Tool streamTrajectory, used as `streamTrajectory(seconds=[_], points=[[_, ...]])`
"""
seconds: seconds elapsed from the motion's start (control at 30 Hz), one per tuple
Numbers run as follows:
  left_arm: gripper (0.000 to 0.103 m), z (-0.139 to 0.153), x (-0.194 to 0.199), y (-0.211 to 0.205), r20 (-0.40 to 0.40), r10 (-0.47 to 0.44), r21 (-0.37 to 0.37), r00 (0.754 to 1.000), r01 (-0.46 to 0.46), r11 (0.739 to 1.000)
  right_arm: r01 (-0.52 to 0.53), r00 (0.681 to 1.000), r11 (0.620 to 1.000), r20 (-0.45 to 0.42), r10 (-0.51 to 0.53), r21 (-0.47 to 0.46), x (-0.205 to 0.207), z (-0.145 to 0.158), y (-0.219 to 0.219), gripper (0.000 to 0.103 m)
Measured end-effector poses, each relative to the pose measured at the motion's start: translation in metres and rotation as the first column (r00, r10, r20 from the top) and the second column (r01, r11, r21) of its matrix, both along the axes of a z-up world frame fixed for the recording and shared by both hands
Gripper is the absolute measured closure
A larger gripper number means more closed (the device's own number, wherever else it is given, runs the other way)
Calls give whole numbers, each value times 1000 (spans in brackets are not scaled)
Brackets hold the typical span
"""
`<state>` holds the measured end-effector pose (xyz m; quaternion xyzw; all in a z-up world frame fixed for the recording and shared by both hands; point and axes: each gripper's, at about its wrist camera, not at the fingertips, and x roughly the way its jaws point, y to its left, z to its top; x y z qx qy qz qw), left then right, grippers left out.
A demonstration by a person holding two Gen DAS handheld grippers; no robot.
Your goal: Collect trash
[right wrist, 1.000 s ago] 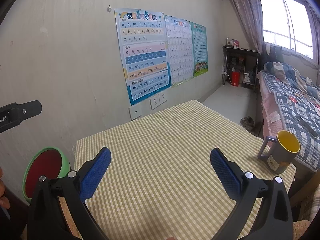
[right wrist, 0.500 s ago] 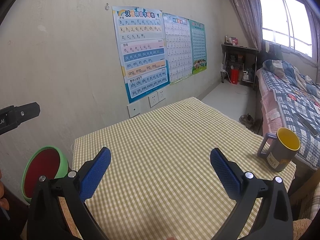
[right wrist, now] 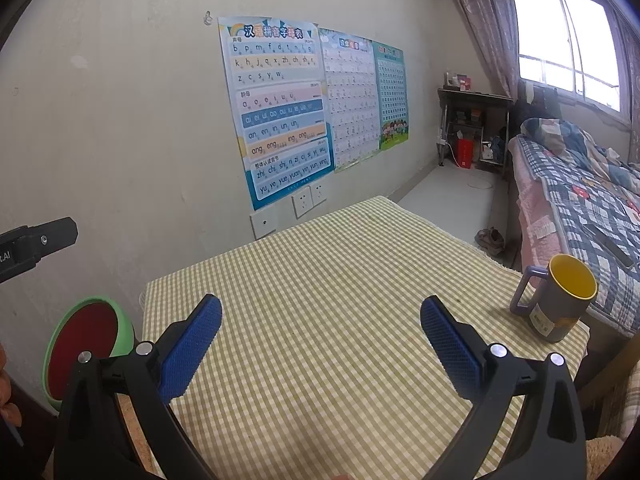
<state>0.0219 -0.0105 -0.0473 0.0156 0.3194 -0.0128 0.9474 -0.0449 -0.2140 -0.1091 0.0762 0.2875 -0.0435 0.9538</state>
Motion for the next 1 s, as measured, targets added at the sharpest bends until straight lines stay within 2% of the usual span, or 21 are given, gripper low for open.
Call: streamTrajectory(seconds=[0.63, 0.73, 0.83, 0.9, 1.0], points=[[5, -3, -1, 0, -6, -18, -19, 1000, 18, 1000, -1, 1000, 1000, -14, 1, 9, 1, -4, 0, 7], [5, -8, 0, 1, -22, -16, -35, 1000, 16, 999, 3, 997, 999, -77, -1, 36, 8, -15, -4, 7], [5, -17, 5, 5, -61, -11, -39, 998, 9, 999, 77, 983, 994, -171, -63, 75, 20, -34, -23, 7], [5, -25, 7, 10, -89, -12, -45, 996, 8, 999, 159, 965, 986, -218, -144, 54, 33, -46, -46, 7], [5, -35, 7, 22, -114, -1, -49, 993, -5, 999, 289, 912, 957, -297, -282, -22, 58, -73, -93, 7]])
